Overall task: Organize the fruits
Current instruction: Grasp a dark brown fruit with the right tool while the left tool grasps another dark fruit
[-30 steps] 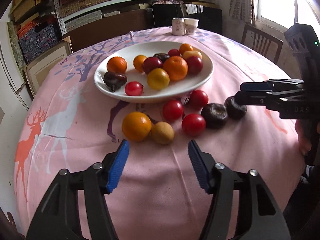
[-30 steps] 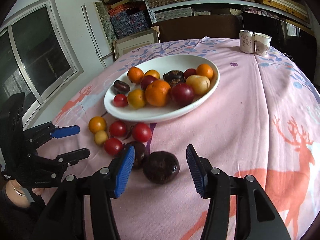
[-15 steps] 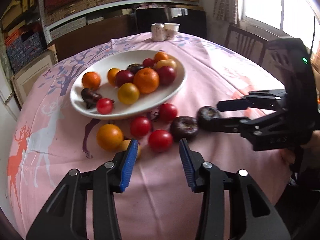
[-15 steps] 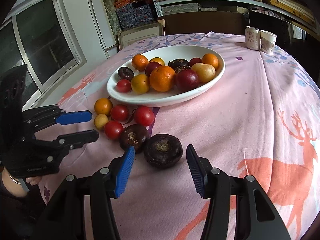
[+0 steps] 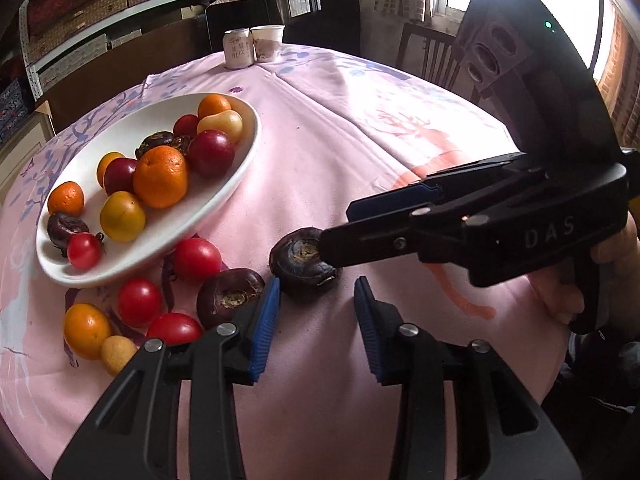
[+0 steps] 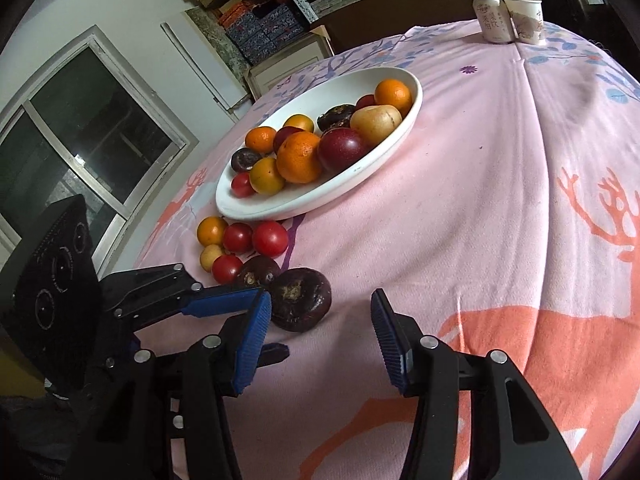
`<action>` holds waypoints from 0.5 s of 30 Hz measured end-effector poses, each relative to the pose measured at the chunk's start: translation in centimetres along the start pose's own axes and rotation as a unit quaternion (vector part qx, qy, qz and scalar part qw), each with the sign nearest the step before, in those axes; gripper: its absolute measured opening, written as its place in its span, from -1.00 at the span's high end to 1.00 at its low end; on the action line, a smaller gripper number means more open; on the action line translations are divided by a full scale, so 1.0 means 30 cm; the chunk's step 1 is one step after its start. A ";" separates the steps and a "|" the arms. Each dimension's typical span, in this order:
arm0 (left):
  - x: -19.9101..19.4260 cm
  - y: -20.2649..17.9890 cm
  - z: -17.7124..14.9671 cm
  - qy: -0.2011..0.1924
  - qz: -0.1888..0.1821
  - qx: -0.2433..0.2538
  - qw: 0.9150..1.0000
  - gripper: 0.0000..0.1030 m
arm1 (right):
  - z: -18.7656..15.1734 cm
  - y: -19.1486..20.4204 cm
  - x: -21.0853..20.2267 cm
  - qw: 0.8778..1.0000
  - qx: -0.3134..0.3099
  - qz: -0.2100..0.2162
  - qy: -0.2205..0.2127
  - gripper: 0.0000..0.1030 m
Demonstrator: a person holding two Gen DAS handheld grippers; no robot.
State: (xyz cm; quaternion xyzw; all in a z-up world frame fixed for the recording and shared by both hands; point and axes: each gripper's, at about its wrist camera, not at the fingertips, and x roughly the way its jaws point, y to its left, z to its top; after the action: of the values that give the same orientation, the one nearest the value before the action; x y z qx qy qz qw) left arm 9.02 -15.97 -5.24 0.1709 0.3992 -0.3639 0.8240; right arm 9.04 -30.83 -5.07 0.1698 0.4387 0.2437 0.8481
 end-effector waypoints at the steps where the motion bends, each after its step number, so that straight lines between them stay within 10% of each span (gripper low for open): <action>1: 0.007 0.004 0.005 0.001 -0.003 -0.002 1.000 0.27 | 0.005 -0.001 0.007 1.000 0.000 0.006 0.005 0.06; 15: 0.025 0.031 0.018 0.006 -0.030 0.014 0.999 0.35 | 0.038 -0.071 0.071 0.993 0.054 0.087 0.054 0.38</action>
State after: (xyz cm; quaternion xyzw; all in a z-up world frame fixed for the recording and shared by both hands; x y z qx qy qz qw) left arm 10.30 -15.98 -5.50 0.1729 0.4042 -0.3926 0.8078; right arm 11.59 -31.46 -6.91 0.2392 0.4801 0.3016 0.7882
